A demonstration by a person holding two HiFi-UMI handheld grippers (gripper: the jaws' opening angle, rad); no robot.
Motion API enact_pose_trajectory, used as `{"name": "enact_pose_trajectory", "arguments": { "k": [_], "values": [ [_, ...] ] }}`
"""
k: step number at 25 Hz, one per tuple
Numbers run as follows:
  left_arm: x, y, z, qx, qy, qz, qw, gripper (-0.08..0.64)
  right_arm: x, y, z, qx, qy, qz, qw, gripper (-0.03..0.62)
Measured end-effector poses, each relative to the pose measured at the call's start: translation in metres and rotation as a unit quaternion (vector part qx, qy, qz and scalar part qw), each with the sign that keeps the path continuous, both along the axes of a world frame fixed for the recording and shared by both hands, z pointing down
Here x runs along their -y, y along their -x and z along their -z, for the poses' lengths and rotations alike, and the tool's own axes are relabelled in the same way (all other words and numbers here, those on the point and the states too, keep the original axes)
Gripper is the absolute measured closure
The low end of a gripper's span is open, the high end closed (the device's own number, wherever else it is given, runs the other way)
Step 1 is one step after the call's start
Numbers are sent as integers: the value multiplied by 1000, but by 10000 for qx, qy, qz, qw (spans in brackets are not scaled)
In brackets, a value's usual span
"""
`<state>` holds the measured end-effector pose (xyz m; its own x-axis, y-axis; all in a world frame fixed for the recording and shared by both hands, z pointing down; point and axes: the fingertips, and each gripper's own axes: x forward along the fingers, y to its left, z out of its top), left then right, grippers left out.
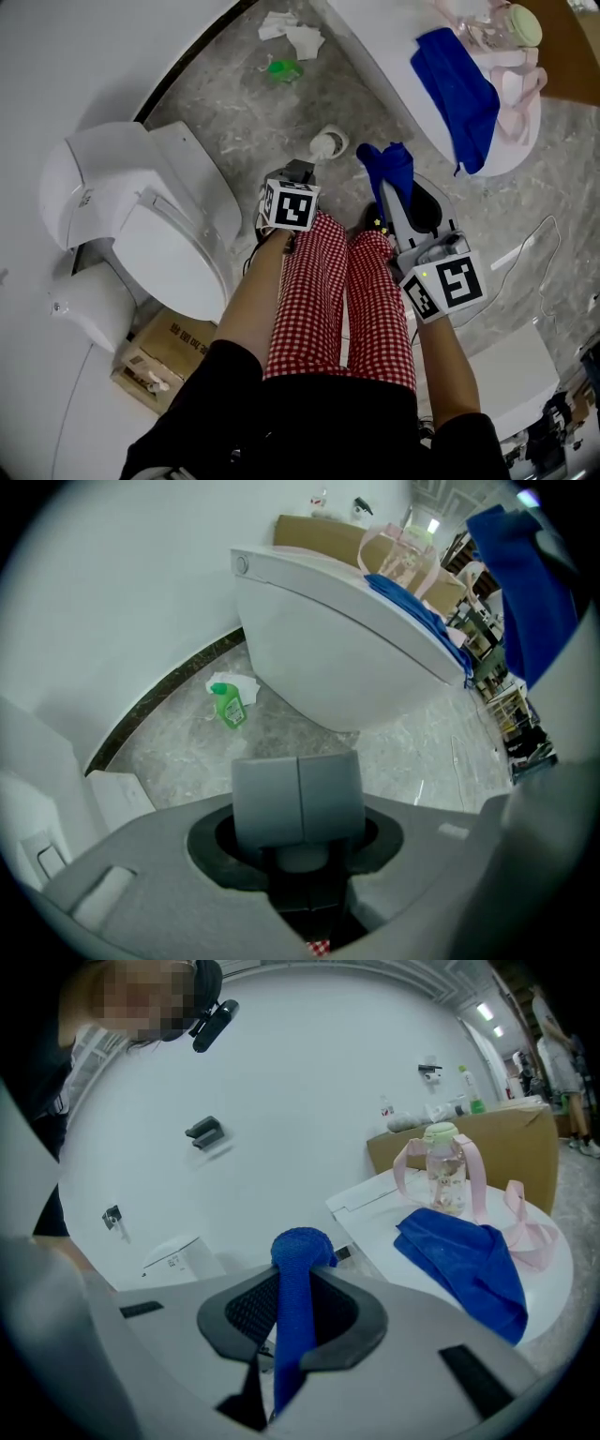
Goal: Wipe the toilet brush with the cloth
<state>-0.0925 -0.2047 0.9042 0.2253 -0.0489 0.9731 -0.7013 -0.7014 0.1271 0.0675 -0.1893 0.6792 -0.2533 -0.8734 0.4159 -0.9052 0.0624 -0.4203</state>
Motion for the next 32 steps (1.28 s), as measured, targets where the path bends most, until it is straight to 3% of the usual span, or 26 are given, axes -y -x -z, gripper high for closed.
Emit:
{"name": "enact_pose_trajectory", "arguments": {
  "k": [14, 20, 32],
  "values": [
    [6, 8, 54, -487, -398, 549, 9965, 391, 6, 23, 23, -14, -166, 155, 9997, 528],
    [9, 1, 77, -640, -592, 444, 9952, 391, 3, 24, 35, -72, -198, 150, 9997, 528],
    [11, -3, 125, -1090, -740, 688, 9889, 393, 1, 24, 52, -85, -299, 204, 9993, 528]
  ]
}}
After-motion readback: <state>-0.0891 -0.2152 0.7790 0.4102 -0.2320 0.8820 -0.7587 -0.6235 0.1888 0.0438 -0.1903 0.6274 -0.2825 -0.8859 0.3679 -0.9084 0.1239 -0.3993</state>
